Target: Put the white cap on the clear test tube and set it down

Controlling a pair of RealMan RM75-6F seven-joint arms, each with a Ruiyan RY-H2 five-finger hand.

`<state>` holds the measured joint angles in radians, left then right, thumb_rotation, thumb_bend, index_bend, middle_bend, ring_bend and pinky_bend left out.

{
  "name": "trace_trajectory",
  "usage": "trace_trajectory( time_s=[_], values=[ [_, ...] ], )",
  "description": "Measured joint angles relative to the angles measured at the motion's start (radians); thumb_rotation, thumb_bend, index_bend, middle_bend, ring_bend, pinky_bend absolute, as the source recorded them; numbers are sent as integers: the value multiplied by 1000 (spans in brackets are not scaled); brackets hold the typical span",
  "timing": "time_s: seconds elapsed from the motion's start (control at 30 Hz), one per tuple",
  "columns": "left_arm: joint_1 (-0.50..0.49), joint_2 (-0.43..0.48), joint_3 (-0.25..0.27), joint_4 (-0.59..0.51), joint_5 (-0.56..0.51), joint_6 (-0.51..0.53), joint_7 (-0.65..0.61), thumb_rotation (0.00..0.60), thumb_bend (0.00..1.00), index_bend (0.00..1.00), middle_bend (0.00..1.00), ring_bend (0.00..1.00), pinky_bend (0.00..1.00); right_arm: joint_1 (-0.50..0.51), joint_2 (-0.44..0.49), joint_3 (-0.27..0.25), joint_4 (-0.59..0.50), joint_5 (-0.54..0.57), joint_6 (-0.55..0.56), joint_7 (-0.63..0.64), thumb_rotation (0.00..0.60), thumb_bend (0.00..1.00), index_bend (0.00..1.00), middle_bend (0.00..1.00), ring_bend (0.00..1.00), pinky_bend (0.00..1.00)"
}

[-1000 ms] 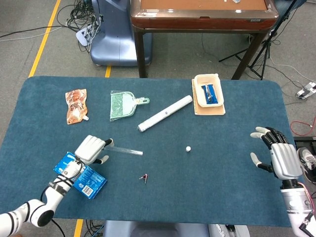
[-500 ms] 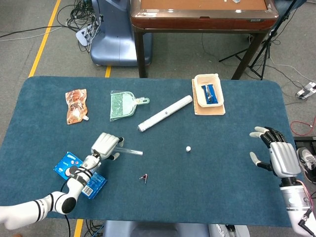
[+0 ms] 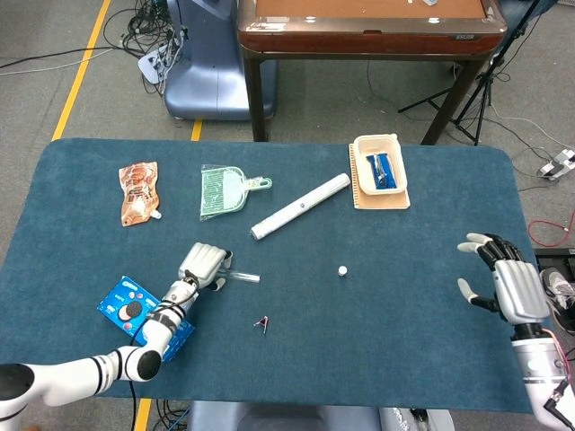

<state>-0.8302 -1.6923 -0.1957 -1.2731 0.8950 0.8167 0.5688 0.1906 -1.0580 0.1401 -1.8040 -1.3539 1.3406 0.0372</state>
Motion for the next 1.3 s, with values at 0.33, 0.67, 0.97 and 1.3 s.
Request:
trace_trajectory(
  time_s=[0.33,0.67,0.97,1.3],
  values=[
    [-21,-14,12,20,-30,8,7,600,251,556,1000,990,1000,-5,5,-7,5,5,-3,4,600,328,325,204,127,174],
    [18,51,23,-83,53,61,-97,600,255,581,1000,1000,1000,39,15,-14,-23,-14,-75,-25,600,329,375,204,127,174],
    [107,198,44,-282,252,174,-264,600,256,584,1000,1000,1000,149,-3,2,-47,-21,-201,-101,600,328,428,204,119,174],
    [190,303,81,-410,424,309,-360,600,255,587,1000,1000,1000,305,-117,40,33,54,-346,-225,600,328,467,158,37,106]
  ],
)
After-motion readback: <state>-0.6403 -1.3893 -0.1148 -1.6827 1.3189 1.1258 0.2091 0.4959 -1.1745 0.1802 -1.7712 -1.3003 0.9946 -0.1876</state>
